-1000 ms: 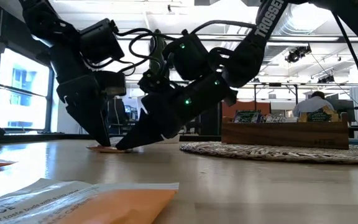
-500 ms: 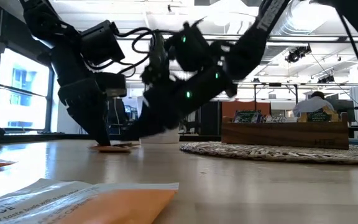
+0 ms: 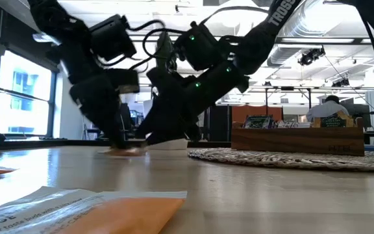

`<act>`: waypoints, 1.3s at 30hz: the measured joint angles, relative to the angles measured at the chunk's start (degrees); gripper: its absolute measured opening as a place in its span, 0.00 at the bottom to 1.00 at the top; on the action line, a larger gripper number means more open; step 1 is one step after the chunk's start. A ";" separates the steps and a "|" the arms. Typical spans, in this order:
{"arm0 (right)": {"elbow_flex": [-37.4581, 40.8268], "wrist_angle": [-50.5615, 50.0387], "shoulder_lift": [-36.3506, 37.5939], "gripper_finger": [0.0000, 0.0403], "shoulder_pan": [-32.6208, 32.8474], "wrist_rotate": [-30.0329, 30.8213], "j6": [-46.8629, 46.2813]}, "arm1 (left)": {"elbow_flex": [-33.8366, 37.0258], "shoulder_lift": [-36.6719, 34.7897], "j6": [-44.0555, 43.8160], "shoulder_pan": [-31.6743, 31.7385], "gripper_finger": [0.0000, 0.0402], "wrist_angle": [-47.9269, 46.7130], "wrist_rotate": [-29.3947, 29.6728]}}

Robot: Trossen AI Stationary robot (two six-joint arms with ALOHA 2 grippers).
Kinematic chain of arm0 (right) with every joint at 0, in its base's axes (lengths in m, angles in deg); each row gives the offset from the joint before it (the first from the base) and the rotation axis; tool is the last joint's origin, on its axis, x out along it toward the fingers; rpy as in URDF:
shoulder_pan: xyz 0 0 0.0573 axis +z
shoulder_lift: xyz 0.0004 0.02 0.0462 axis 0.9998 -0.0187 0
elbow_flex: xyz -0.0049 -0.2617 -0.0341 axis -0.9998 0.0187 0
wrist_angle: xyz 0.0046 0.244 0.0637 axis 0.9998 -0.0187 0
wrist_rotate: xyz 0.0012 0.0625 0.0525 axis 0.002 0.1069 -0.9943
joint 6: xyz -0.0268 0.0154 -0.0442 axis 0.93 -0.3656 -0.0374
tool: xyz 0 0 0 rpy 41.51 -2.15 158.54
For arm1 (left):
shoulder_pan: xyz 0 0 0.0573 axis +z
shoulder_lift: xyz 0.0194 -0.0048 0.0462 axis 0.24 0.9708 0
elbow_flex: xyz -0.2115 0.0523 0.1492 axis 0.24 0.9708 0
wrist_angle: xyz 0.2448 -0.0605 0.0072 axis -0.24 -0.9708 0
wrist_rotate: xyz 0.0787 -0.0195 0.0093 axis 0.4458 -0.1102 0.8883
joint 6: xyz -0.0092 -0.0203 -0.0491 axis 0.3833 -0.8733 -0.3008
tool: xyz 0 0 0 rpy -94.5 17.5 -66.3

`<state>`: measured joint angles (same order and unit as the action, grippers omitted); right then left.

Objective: Pick & Place Tea
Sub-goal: Put the orange tea bag into the right section of the wooden organizer

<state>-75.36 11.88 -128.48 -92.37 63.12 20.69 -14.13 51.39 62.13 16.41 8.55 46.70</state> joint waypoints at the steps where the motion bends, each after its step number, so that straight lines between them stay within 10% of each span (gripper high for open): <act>1: 0.00 0.39 0.00 0.41 -0.10 -0.67 -0.87 | -0.76 -0.04 0.53 -0.05 0.00 -0.06 0.00; 14: 0.00 0.65 0.02 0.39 -0.43 -3.20 -2.46 | -4.95 -0.17 3.66 -1.95 0.00 -1.88 3.88; 24: 0.00 0.65 0.02 0.03 -0.46 -2.93 3.44 | -5.04 -0.23 3.73 -1.95 0.01 -3.59 4.90; 39: -0.15 -8.14 2.68 0.01 -0.28 5.53 7.16 | -5.15 -0.26 -2.27 -1.81 0.38 -4.03 20.81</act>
<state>-75.51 3.74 -125.80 -92.65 68.64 27.85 -19.28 51.14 59.86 14.60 4.53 67.51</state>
